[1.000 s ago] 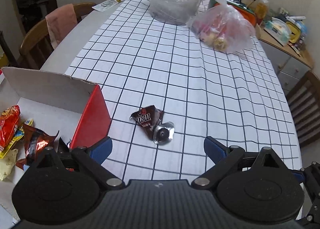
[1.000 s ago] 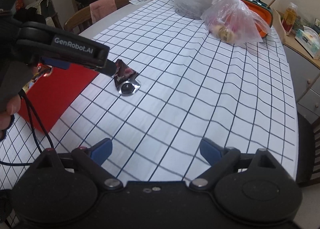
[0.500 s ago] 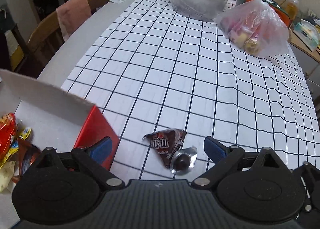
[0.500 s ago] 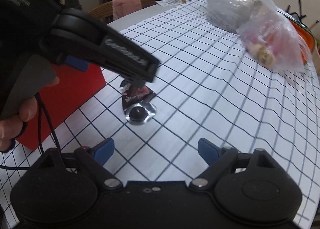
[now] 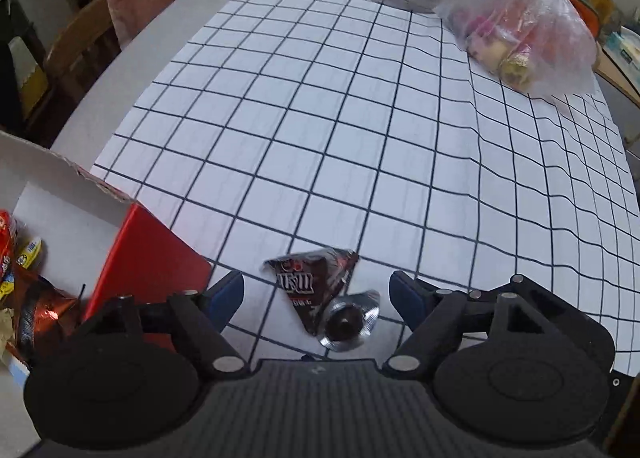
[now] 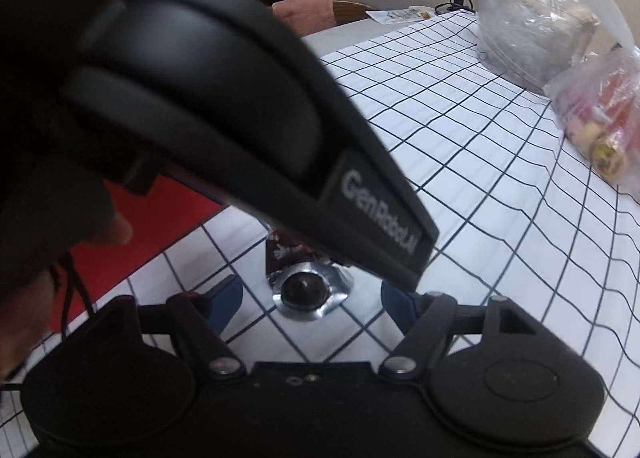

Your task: Organize snacks

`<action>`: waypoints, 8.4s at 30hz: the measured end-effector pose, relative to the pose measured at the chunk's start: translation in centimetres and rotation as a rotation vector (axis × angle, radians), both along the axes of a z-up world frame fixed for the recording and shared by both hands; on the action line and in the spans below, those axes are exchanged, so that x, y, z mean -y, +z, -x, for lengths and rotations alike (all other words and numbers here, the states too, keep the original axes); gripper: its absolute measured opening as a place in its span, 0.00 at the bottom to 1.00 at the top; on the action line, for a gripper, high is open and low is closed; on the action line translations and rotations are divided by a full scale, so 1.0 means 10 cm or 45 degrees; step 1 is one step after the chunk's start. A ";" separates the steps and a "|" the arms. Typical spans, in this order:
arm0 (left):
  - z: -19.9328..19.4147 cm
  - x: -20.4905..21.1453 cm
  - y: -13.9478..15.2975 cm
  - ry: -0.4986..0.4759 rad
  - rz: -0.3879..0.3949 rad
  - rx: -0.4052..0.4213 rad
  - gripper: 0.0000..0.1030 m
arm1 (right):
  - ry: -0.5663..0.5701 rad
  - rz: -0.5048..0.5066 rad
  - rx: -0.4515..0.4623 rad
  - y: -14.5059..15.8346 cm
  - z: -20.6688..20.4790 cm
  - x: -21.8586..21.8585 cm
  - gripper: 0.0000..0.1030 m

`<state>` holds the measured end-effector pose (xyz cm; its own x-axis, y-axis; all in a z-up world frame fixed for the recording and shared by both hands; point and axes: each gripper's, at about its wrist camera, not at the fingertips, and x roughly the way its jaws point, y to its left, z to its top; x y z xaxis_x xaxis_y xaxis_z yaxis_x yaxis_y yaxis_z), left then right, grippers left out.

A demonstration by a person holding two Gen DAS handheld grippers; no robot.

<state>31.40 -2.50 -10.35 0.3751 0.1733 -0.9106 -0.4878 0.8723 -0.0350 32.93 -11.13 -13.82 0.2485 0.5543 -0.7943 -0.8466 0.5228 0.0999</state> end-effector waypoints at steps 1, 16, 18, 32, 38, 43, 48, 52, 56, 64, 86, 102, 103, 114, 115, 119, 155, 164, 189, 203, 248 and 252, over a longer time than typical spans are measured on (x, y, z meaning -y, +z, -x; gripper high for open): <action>0.00 -0.03 0.00 0.007 -0.002 0.003 0.76 | 0.002 0.002 -0.006 -0.02 -0.02 -0.01 0.70; -0.18 -0.21 -0.29 0.086 0.103 -0.076 0.61 | 0.007 0.045 0.023 -0.06 -0.04 0.00 0.49; -0.18 -0.23 -0.33 0.090 0.114 -0.086 0.56 | 0.002 0.045 0.021 -0.05 -0.01 0.02 0.44; -0.13 -0.24 -0.33 0.072 0.080 -0.071 0.33 | -0.121 0.033 -0.002 0.01 0.05 0.25 0.39; -0.04 -0.16 -0.29 0.045 0.087 -0.049 0.31 | -0.211 0.032 -0.038 0.07 0.10 0.43 0.39; 0.09 -0.08 -0.23 -0.003 0.091 -0.034 0.31 | -0.256 0.036 -0.041 0.15 0.19 0.56 0.39; 0.27 -0.01 -0.18 -0.031 0.126 -0.025 0.31 | -0.288 0.061 -0.036 0.28 0.48 0.68 0.39; 0.44 0.08 -0.09 -0.076 0.153 -0.018 0.31 | -0.322 0.062 -0.029 0.43 0.67 0.78 0.39; 0.61 0.14 0.04 -0.118 0.168 -0.003 0.31 | -0.376 0.057 -0.006 0.58 0.86 0.86 0.39; 1.14 0.19 0.38 -0.236 0.204 0.042 0.31 | -0.456 0.014 0.014 0.91 1.25 0.93 0.39; 2.40 -0.60 1.13 -0.348 0.189 0.157 0.31 | -0.431 -0.112 0.093 1.64 2.18 0.15 0.39; 2.55 -1.77 1.13 -0.176 0.070 0.195 0.31 | -0.369 -0.053 0.112 1.42 2.06 -0.88 0.39; 2.53 -1.83 1.12 -0.172 0.063 0.191 0.31 | -0.373 -0.047 0.108 1.38 2.03 -0.94 0.39; 2.25 -2.31 0.82 -0.121 0.019 0.124 0.31 | -0.385 0.048 0.075 1.03 1.69 -1.49 0.39; 2.23 -2.33 0.78 -0.121 0.014 0.116 0.31 | -0.383 0.057 0.075 1.00 1.67 -1.53 0.39; 2.16 -2.39 0.66 -0.112 0.022 0.105 0.31 | -0.363 0.078 0.068 0.92 1.63 -1.68 0.39; 2.22 -2.19 0.26 -0.195 -0.012 0.052 0.53 | -0.390 0.071 0.037 0.78 1.75 -1.64 0.65; 2.43 -2.09 0.47 -0.206 -0.030 0.150 0.70 | -0.426 -0.059 0.025 1.05 1.89 -1.43 0.81; 3.09 -1.74 1.18 -0.308 -0.013 0.450 0.97 | -0.597 -0.394 0.067 1.64 2.44 -0.77 1.00; 3.26 -1.51 1.39 -0.328 -0.163 0.576 0.98 | -0.659 -0.444 0.216 1.74 2.64 -0.64 1.00; 3.40 -1.35 1.41 -0.239 -0.217 0.582 0.98 | -0.741 -0.379 0.234 1.73 2.71 -0.55 1.00; 3.40 -1.34 1.40 -0.235 -0.211 0.573 0.98 | -0.733 -0.368 0.225 1.73 2.69 -0.54 1.00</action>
<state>-2.56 10.90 3.63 0.7617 0.1953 -0.6178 -0.2934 0.9541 -0.0601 5.98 -5.69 3.46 0.6812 0.4790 -0.5537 -0.4572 0.8690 0.1892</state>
